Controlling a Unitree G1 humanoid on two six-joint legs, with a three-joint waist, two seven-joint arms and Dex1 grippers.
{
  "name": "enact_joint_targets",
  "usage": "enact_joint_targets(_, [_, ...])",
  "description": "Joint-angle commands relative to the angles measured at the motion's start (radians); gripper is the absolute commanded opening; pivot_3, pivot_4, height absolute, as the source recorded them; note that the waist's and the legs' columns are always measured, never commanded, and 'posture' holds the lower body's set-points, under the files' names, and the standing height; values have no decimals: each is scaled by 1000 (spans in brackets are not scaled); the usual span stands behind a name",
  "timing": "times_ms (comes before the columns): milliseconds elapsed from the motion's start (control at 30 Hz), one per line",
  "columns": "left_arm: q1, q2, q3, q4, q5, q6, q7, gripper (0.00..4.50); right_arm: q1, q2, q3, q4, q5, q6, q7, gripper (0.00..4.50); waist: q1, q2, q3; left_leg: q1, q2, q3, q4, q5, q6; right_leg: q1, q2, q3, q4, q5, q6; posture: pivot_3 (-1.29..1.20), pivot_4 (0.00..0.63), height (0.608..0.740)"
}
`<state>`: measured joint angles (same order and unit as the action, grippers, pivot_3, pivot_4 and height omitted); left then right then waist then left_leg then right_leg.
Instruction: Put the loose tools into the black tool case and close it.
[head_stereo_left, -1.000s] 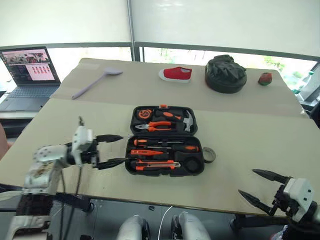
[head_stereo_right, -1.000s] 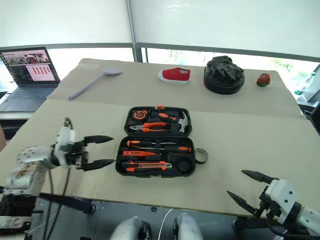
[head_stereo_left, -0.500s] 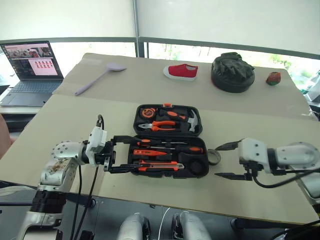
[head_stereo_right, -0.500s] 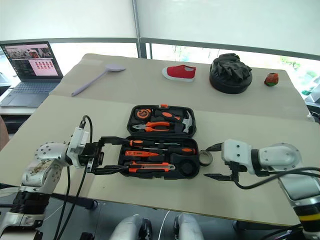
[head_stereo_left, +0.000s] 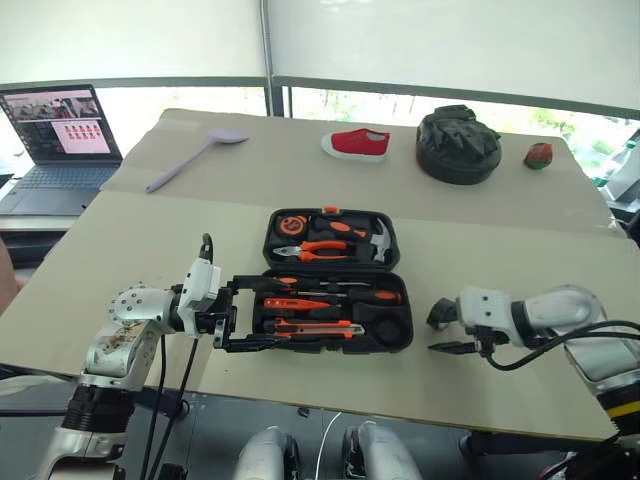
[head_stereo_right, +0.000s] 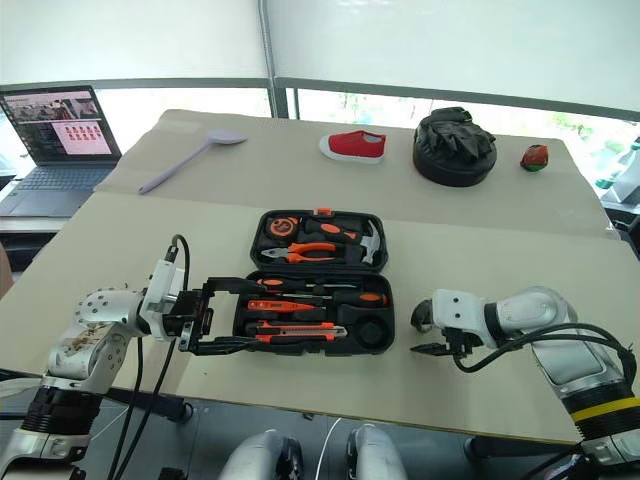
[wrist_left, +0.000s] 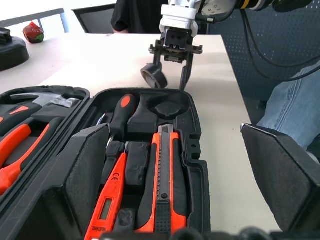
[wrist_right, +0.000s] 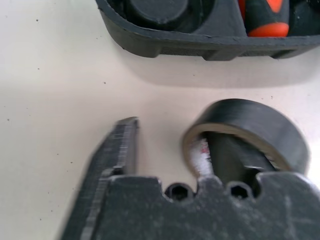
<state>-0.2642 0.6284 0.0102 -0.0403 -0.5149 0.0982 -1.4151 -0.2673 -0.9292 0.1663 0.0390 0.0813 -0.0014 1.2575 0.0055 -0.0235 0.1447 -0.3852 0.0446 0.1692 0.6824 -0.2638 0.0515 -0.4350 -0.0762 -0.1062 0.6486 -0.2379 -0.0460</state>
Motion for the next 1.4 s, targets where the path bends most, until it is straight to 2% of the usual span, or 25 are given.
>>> enact_joint_targets(33, [-13, -3, 6, -11, -6, -21, 3, 4500, -23, -17, -32, 18, 2, -32, 0, 670, 0, 0, 0, 0, 0, 0, 0, 0, 0, 0, 0, 0, 0, 0, 0, 0, 150, 740])
enact_joint_targets(100, [-14, -5, 5, -8, -6, -27, 1, 4500, -19, -54, -63, 0, 35, -21, 36, 8, 2, 0, 0, 0, 0, 0, 0, 0, 0, 0, 0, 0, 0, 0, 0, 0, 150, 740])
enact_joint_targets(200, [-17, -9, 3, -4, -4, -32, -1, 4500, -23, -94, -86, -75, 120, 44, 113, 8, 6, 0, 0, -2, 0, 0, 0, 0, 1, -1, 0, 0, -1, 0, 0, 0, 150, 740])
enact_joint_targets(300, [-20, -13, -3, 4, 2, -42, -5, 4500, -74, -82, -90, -173, 221, 166, 137, 8, 2, 0, 0, -2, 0, 0, 0, 0, 1, -1, 0, 0, -1, 0, -1, 0, 150, 740])
enact_joint_targets(467, [-27, -23, -24, 20, 17, -66, -14, 4500, -214, -8, 19, -356, 350, 505, 114, 8, -4, 0, 0, -1, 0, 0, 0, 0, 1, -2, 0, 0, -1, 1, -2, 0, 150, 740])
enact_joint_targets(567, [-23, -26, -29, 15, 20, -69, -11, 4500, -252, 14, 80, -376, 332, 595, 99, 8, -1, 0, 0, -2, 1, -1, 0, -2, 3, -2, 0, -1, -1, 2, -3, 0, 150, 740])
enact_joint_targets(767, [10, -19, -21, -12, 17, -71, 4, 4500, -304, -35, 242, -317, 141, 611, 103, 8, 5, 0, 0, -7, 0, 0, 4, -3, 5, -3, -2, -2, -2, 5, -7, 0, 150, 740])
enact_joint_targets(1133, [22, -30, -15, -39, 16, -74, 59, 4500, -338, -55, 331, -334, 70, 726, 136, 8, 8, 0, 0, -8, 0, -1, 6, -3, 5, -3, -2, -4, -2, 3, -3, 0, 150, 740])
enact_joint_targets(1200, [33, -23, -9, -43, 12, -78, 58, 4500, -354, -55, 345, -345, 71, 727, 161, 798, 7, 0, 0, -8, 0, -1, 7, -3, 6, -3, -2, -3, -2, 4, -3, 0, 150, 740])
enact_joint_targets(1367, [35, -17, -4, -41, 16, -89, 66, 4500, -389, -46, 342, -336, 62, 707, 171, 2285, 8, 0, 0, -9, 0, -1, 7, -4, 7, -4, -2, -4, -2, 4, -4, 0, 150, 740])
enact_joint_targets(1400, [33, -17, -3, -40, 16, -90, 69, 4500, -394, -49, 342, -335, 63, 708, 181, 2700, 7, 0, 0, -10, 0, -1, 7, -4, 7, -5, -2, -4, -2, 5, -6, 0, 150, 740])
